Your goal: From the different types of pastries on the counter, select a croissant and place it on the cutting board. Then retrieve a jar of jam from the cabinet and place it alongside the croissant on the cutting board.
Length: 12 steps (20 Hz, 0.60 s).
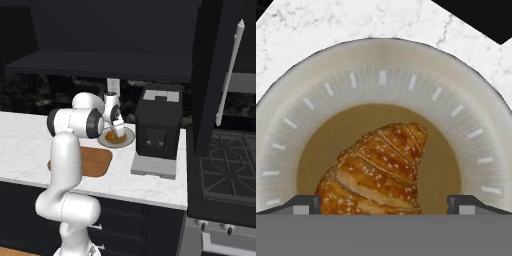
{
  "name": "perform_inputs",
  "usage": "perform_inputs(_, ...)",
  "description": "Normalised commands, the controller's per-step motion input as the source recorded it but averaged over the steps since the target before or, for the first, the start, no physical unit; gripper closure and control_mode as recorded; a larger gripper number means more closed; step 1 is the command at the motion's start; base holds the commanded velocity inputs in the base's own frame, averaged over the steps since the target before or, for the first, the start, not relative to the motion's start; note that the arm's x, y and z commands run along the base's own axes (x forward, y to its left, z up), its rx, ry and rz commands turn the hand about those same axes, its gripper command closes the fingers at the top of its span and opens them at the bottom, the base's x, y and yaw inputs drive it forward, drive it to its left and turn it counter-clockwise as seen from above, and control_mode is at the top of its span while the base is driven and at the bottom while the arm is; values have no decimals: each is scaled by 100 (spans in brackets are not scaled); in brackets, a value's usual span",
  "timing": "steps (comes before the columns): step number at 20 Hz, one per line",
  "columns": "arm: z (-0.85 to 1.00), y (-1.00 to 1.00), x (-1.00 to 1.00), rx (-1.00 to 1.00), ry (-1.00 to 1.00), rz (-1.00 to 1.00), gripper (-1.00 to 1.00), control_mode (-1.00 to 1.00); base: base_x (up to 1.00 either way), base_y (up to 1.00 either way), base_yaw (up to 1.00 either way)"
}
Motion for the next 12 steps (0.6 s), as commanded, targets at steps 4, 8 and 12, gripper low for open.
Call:
perform_inputs(4,-16,6,0,0,0,-1,-100,-100,0,0,0)
perform_inputs(8,-36,9,0,1,0,-4,-100,-100,0,0,0)
perform_inputs(12,-14,3,0,0,0,-3,100,-100,0,0,0)
